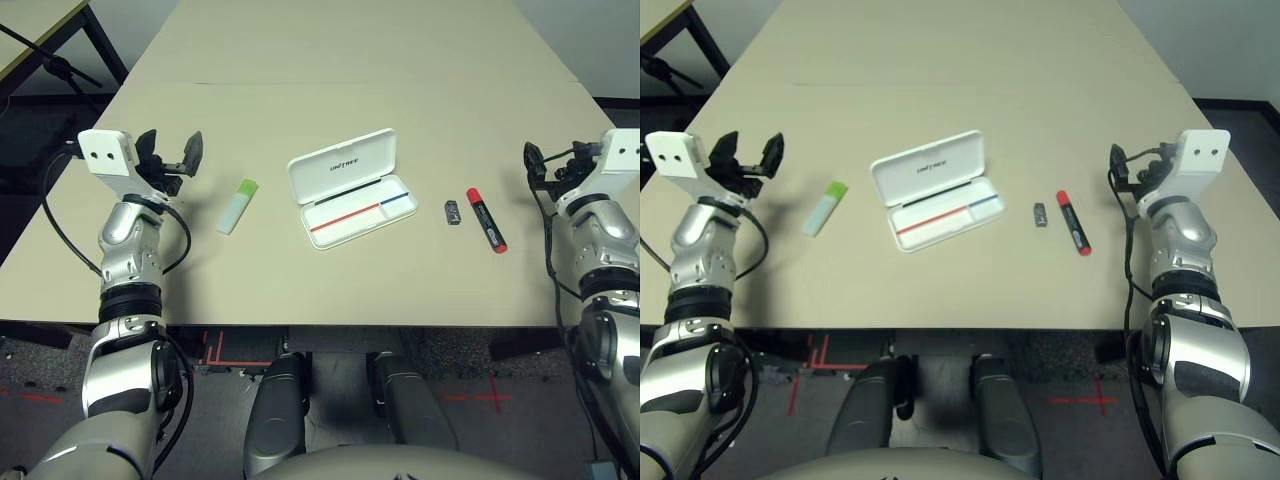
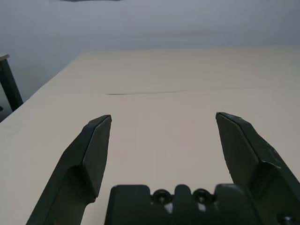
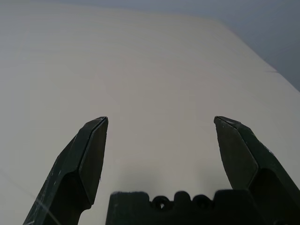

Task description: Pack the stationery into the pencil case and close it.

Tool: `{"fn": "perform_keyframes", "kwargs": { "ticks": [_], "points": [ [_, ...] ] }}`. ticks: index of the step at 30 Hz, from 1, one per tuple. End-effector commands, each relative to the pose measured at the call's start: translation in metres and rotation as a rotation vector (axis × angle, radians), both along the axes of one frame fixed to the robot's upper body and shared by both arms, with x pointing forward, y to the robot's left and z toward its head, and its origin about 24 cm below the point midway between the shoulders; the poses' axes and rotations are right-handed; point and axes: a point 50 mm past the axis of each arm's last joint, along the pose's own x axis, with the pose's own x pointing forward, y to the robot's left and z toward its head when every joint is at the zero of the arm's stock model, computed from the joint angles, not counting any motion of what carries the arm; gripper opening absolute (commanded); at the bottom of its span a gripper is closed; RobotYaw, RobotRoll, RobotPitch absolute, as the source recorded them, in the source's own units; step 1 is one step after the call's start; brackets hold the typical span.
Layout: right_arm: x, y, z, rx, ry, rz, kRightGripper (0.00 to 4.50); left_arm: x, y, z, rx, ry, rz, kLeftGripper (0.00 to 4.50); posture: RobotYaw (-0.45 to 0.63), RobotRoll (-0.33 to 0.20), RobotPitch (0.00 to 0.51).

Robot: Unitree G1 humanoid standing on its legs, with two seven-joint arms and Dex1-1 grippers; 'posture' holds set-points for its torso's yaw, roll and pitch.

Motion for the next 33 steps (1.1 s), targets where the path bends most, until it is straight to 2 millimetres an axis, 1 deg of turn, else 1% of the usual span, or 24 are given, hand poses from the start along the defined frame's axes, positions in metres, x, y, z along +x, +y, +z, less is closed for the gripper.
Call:
{"fn": "perform_keyframes", "kwargs": {
  "ticks": [1, 6, 13, 18, 20, 22, 25, 27, 29, 33],
  "points": [
    [-0.002, -0.002, 0.015, -0.058, 0.013, 0.113, 4.50, -0.005, 0.005, 0.001, -0.006, 0.004, 0.006, 4.48, 0.01, 0.000, 0.168],
    [-0.010, 0.000, 0.023, -0.116, 0.091, 0.316, 4.50, -0.009, 0.005, 0.003, 0.010, 0.015, -0.012, 4.48, 0.00, 0.000, 0.172],
    [-0.027, 0.007, 0.025, -0.230, 0.269, 0.599, 4.50, -0.019, 0.005, 0.009, 0.062, 0.054, -0.084, 4.48, 0.01, 0.000, 0.169],
    [-0.036, 0.008, 0.024, -0.276, 0.369, 0.706, 4.50, -0.029, 0.001, 0.012, 0.100, 0.095, -0.168, 4.48, 0.02, 0.000, 0.165],
    [-0.038, 0.007, 0.024, -0.288, 0.395, 0.725, 4.50, -0.035, -0.005, 0.013, 0.136, 0.130, -0.241, 4.48, 0.02, 0.000, 0.167],
    [-0.039, 0.007, 0.024, -0.291, 0.403, 0.726, 4.50, -0.046, -0.014, 0.013, 0.152, 0.183, -0.354, 4.48, 0.02, 0.000, 0.170],
    [-0.039, 0.006, 0.024, -0.294, 0.408, 0.722, 4.50, -0.067, -0.035, 0.016, 0.185, 0.266, -0.552, 4.48, 0.03, 0.000, 0.171],
    [-0.039, 0.006, 0.023, -0.295, 0.414, 0.723, 4.50, -0.078, -0.047, 0.017, 0.216, 0.324, -0.656, 4.48, 0.03, 0.000, 0.171],
    [-0.037, 0.006, 0.022, -0.300, 0.422, 0.722, 4.50, -0.085, -0.060, 0.018, 0.258, 0.376, -0.740, 4.48, 0.04, 0.000, 0.172],
    [-0.035, 0.007, 0.020, -0.305, 0.432, 0.721, 4.50, -0.089, -0.083, 0.020, 0.319, 0.434, -0.856, 4.48, 0.04, 0.000, 0.172]
  ]
}}
